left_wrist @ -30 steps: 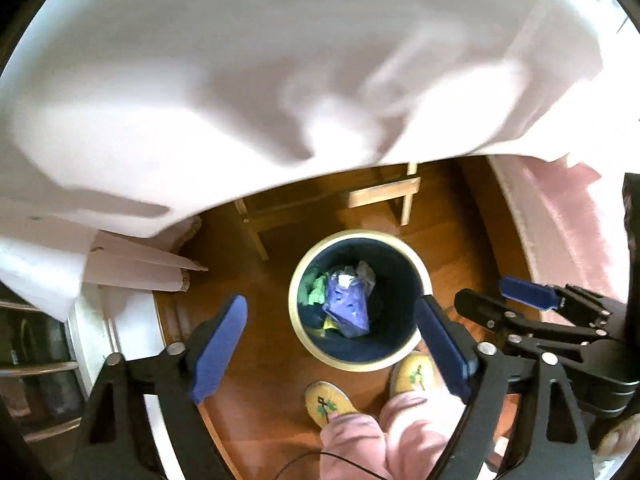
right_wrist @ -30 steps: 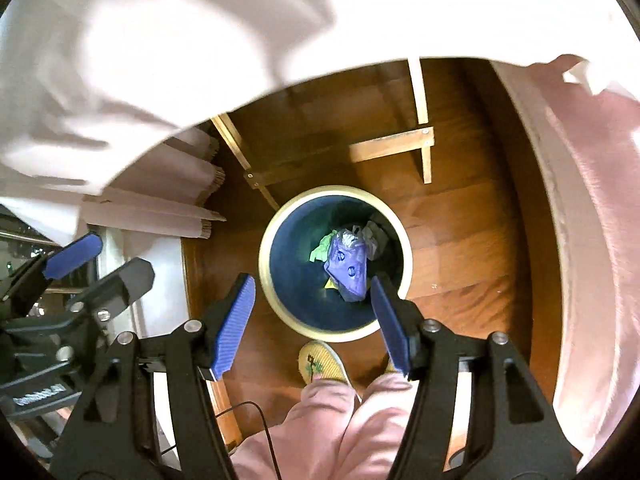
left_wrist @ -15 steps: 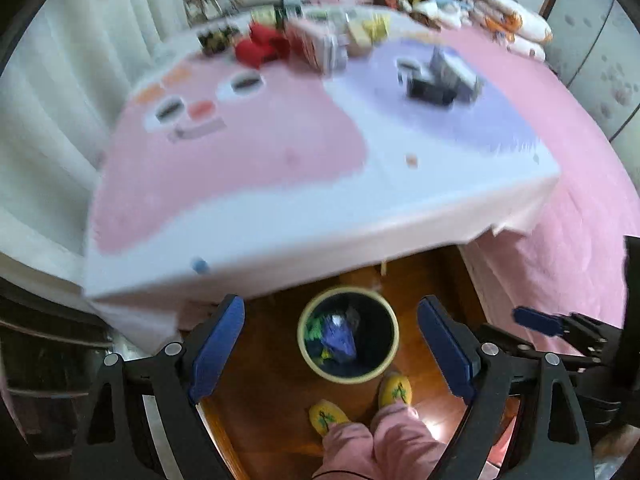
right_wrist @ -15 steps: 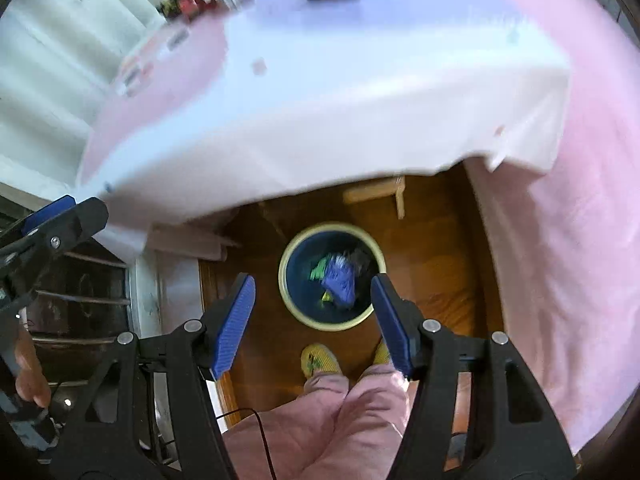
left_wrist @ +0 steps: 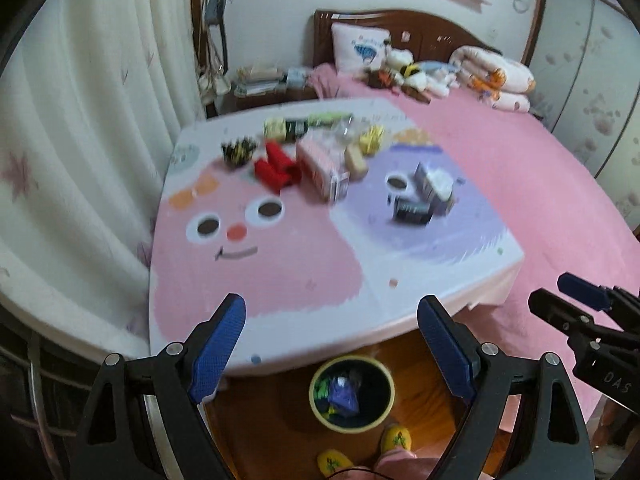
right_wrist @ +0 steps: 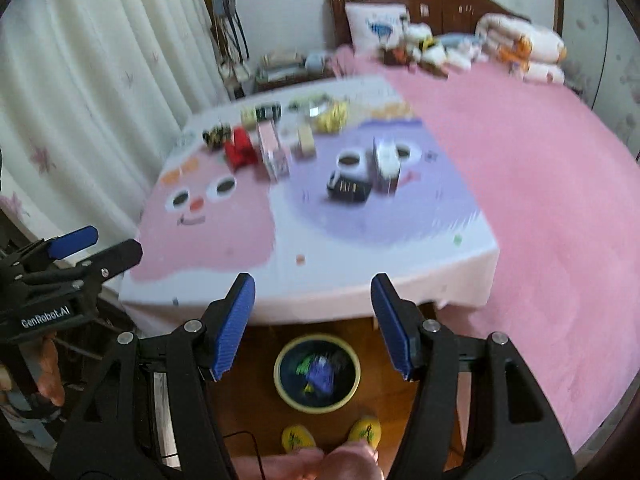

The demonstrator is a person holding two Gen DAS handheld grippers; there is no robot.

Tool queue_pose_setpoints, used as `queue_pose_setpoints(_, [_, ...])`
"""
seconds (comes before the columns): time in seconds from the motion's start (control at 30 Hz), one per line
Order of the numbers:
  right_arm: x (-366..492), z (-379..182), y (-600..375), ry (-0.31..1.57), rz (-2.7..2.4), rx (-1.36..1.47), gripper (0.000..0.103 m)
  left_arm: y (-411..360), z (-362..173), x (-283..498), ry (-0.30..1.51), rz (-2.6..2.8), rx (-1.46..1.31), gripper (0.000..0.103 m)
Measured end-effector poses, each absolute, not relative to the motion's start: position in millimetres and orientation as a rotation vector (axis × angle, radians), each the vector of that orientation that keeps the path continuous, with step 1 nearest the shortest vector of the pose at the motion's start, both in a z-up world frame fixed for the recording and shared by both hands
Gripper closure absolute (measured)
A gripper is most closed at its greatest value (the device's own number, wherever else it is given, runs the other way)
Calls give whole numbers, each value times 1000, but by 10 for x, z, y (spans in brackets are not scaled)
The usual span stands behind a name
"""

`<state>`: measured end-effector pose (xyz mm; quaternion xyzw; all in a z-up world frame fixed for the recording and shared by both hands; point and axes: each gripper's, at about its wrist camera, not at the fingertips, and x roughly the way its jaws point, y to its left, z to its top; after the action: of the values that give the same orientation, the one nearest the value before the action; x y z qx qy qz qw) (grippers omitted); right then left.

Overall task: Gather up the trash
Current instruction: 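Raise both tools back toward the table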

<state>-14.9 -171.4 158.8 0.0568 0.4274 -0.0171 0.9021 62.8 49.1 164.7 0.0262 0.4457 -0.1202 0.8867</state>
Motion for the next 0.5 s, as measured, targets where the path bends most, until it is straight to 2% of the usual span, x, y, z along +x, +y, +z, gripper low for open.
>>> queue_pose_setpoints(0.3, [20, 2139, -1682, 801, -52, 101, 45, 254, 2188, 738, 824, -330, 65, 13])
queue_pose_setpoints(0.5, [246, 2152, -1819, 803, -51, 77, 45, 35, 2242, 931, 823, -340, 81, 13])
